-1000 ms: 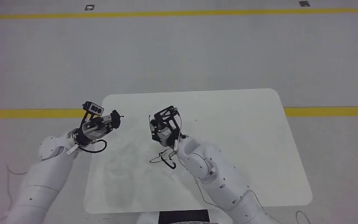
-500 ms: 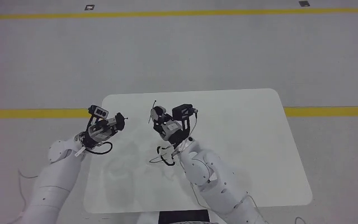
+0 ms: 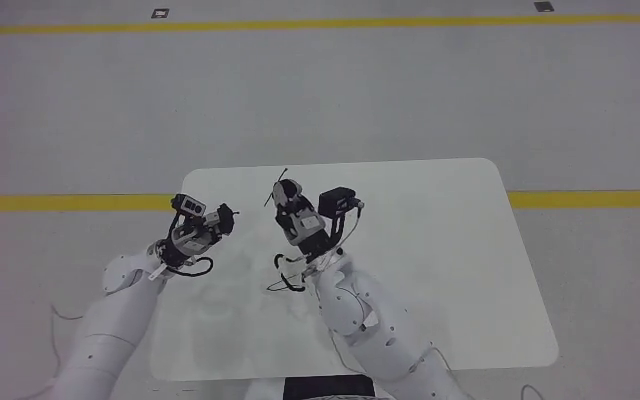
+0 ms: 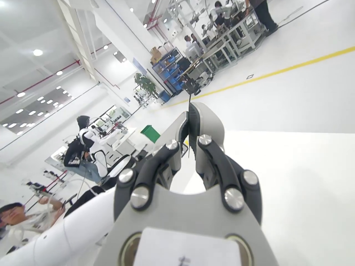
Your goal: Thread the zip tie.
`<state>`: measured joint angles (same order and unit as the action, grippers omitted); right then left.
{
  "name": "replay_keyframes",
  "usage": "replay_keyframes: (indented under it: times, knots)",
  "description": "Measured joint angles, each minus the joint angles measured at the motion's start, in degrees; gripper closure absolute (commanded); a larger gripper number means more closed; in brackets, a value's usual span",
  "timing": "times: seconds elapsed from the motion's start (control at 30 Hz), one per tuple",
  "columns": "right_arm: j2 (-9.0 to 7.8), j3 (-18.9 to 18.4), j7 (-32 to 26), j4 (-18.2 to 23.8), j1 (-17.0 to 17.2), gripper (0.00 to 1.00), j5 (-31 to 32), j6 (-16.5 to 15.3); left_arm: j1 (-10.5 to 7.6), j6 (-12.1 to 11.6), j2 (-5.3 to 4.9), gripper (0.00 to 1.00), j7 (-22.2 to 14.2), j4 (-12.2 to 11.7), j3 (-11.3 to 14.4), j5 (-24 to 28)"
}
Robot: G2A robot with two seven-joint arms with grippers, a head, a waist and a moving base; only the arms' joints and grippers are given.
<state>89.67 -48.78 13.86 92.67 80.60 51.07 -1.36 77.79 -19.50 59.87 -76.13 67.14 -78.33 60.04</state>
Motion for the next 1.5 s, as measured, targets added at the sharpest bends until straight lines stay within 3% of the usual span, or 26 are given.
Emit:
replay_keyframes:
  times: [0.13, 0.3, 0.6, 0.9, 1.5]
  knots:
    - [1.08, 2.07, 4.94, -3.88, -1.58, 1.00, -1.15, 1.43, -1.01, 0.02, 0.86, 1.00, -0.25, -1.71, 0.87, 0.94]
    - [1.42, 2.75, 4.96, -5.52, -2.31, 1.00, -2.01, 1.12, -1.95, 0.02, 1.59, 1.00, -0.59, -2.84, 1.30, 0.08]
    - [1.41, 2.73, 4.93, -5.44, -2.25, 1.00, -1.92, 1.15, -1.99, 0.02, 1.60, 1.00, -0.60, -2.88, 1.23, -0.05]
    - [2.30, 4.88, 7.71, -6.97, -3.03, 1.00, 1.71, 3.88, -1.99, 0.02, 1.60, 1.00, -0.59, -2.88, 1.23, -0.05]
    - [2.65, 5.54, 8.34, -7.93, -3.49, 1.00, 1.55, 3.57, -1.99, 0.02, 1.60, 1.00, -0.59, -2.89, 1.23, -0.06]
